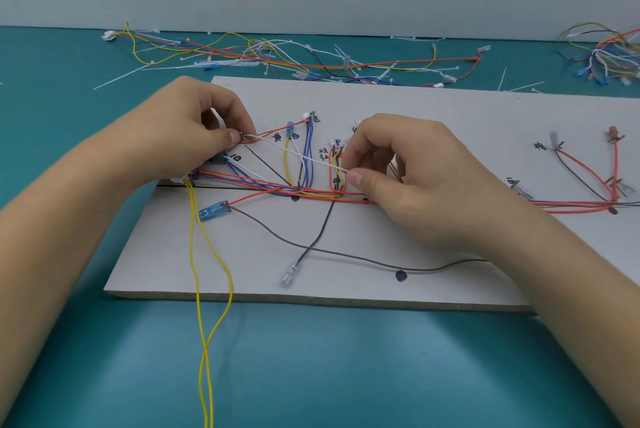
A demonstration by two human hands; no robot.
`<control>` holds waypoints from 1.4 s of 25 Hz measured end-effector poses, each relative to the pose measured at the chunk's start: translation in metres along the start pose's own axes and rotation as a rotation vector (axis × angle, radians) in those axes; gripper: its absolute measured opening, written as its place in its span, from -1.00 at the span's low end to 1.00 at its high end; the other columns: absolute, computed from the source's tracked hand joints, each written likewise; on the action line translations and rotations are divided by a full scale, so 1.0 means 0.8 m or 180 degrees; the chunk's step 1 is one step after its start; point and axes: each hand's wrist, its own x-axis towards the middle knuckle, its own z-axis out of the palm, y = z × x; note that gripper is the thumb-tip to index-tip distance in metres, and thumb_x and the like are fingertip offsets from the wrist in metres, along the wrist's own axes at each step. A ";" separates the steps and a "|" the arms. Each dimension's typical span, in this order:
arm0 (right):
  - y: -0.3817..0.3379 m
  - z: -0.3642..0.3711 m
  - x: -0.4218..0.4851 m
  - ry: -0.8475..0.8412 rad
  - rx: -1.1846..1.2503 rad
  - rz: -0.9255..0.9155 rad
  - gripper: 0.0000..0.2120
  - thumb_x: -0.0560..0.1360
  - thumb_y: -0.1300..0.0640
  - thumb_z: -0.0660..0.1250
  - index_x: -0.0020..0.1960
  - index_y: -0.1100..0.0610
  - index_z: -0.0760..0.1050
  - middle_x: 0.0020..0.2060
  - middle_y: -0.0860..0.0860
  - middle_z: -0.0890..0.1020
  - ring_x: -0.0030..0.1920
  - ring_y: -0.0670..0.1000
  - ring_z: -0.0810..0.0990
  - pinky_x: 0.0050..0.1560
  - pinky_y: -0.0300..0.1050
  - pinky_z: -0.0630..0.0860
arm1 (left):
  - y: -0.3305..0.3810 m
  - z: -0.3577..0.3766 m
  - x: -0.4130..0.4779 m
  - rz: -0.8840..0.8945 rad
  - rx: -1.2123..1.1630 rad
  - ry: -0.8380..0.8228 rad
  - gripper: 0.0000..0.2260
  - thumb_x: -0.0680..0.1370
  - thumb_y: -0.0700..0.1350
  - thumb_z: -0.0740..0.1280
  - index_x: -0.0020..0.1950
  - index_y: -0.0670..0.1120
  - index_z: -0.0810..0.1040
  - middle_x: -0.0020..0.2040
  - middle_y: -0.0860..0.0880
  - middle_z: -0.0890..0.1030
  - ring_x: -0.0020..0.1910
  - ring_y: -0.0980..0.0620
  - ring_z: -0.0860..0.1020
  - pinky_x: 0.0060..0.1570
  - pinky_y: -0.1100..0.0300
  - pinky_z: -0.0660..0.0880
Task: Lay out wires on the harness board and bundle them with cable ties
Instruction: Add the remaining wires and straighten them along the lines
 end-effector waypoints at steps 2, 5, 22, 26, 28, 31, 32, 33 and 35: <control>0.001 -0.001 -0.001 -0.0017 0.0031 -0.0049 -0.90 0.52 0.26 0.42 -0.05 0.07 0.60 -0.29 -0.18 0.55 -0.24 -0.08 0.51 -0.25 -0.41 0.35 | 0.000 -0.001 0.001 0.0012 0.0008 -0.0023 -0.79 0.59 -0.21 0.41 -0.13 0.10 0.70 -0.24 -0.12 0.63 -0.52 0.12 0.40 -0.53 0.29 0.40; 0.003 -0.002 -0.001 0.0080 0.0088 -0.0095 -0.90 0.53 0.27 0.42 -0.05 0.09 0.61 -0.29 -0.19 0.54 -0.30 -0.10 0.49 -0.27 -0.41 0.33 | -0.001 -0.003 0.003 0.0039 -0.0016 -0.0097 -0.78 0.60 -0.20 0.41 -0.12 0.11 0.69 -0.23 -0.11 0.63 -0.42 -0.02 0.43 -0.35 0.20 0.43; 0.005 0.004 0.037 0.1056 -0.0786 0.0471 -0.84 0.52 0.28 0.35 -0.03 0.10 0.68 -0.09 0.04 0.64 -0.05 0.05 0.55 0.00 -0.02 0.50 | 0.008 -0.004 0.011 -0.0030 0.0481 -0.0322 -0.73 0.64 -0.20 0.32 -0.12 0.15 0.62 -0.21 -0.02 0.61 -0.54 0.10 0.45 -0.53 0.21 0.45; 0.012 -0.019 0.033 0.0731 -0.0797 0.0702 -0.91 0.53 0.06 0.45 -0.11 0.05 0.69 -0.21 -0.04 0.68 -0.19 -0.05 0.59 -0.11 -0.13 0.50 | 0.008 -0.002 0.011 -0.0072 0.0468 -0.0254 -0.73 0.63 -0.21 0.33 -0.14 0.14 0.63 -0.23 -0.06 0.61 -0.53 0.02 0.42 -0.59 0.24 0.40; 0.016 -0.038 0.024 0.0529 -0.0689 0.0714 -0.90 0.52 0.03 0.46 -0.15 0.01 0.69 -0.30 -0.07 0.66 -0.34 -0.17 0.51 -0.27 -0.23 0.41 | 0.008 0.000 0.011 -0.0109 0.0420 -0.0250 -0.75 0.64 -0.21 0.32 -0.13 0.11 0.63 -0.23 -0.10 0.61 -0.60 0.08 0.40 -0.65 0.26 0.38; 0.011 -0.043 0.012 0.0247 -0.0370 0.0452 -0.90 0.53 0.07 0.46 -0.17 -0.02 0.68 -0.41 -0.11 0.58 -0.40 -0.17 0.47 -0.37 -0.29 0.33 | 0.008 0.000 0.011 -0.0072 0.0458 -0.0240 -0.77 0.63 -0.23 0.32 -0.12 0.08 0.61 -0.24 -0.04 0.58 -0.61 0.13 0.41 -0.61 0.28 0.36; 0.006 -0.039 0.010 0.0232 -0.0195 0.0328 -0.91 0.53 0.09 0.46 -0.16 0.00 0.68 -0.42 -0.12 0.56 -0.41 -0.17 0.47 -0.38 -0.34 0.32 | 0.009 0.000 0.011 -0.0051 0.0497 -0.0247 -0.76 0.63 -0.23 0.32 -0.12 0.08 0.60 -0.25 -0.02 0.57 -0.59 0.14 0.41 -0.55 0.29 0.36; 0.003 -0.035 0.008 0.0237 -0.0046 0.0218 -0.91 0.53 0.10 0.46 -0.16 0.01 0.68 -0.42 -0.12 0.55 -0.42 -0.17 0.47 -0.38 -0.38 0.32 | 0.009 0.001 0.011 -0.0029 0.0518 -0.0257 -0.76 0.63 -0.24 0.32 -0.13 0.07 0.59 -0.25 0.00 0.57 -0.57 0.16 0.43 -0.48 0.27 0.34; -0.002 -0.030 0.006 0.0117 0.0113 0.0078 -0.92 0.53 0.12 0.46 -0.15 0.03 0.68 -0.42 -0.10 0.54 -0.43 -0.15 0.46 -0.37 -0.41 0.30 | 0.010 0.000 0.012 0.0004 0.0499 -0.0287 -0.77 0.63 -0.25 0.32 -0.13 0.06 0.58 -0.25 0.04 0.56 -0.56 0.24 0.45 -0.41 0.25 0.32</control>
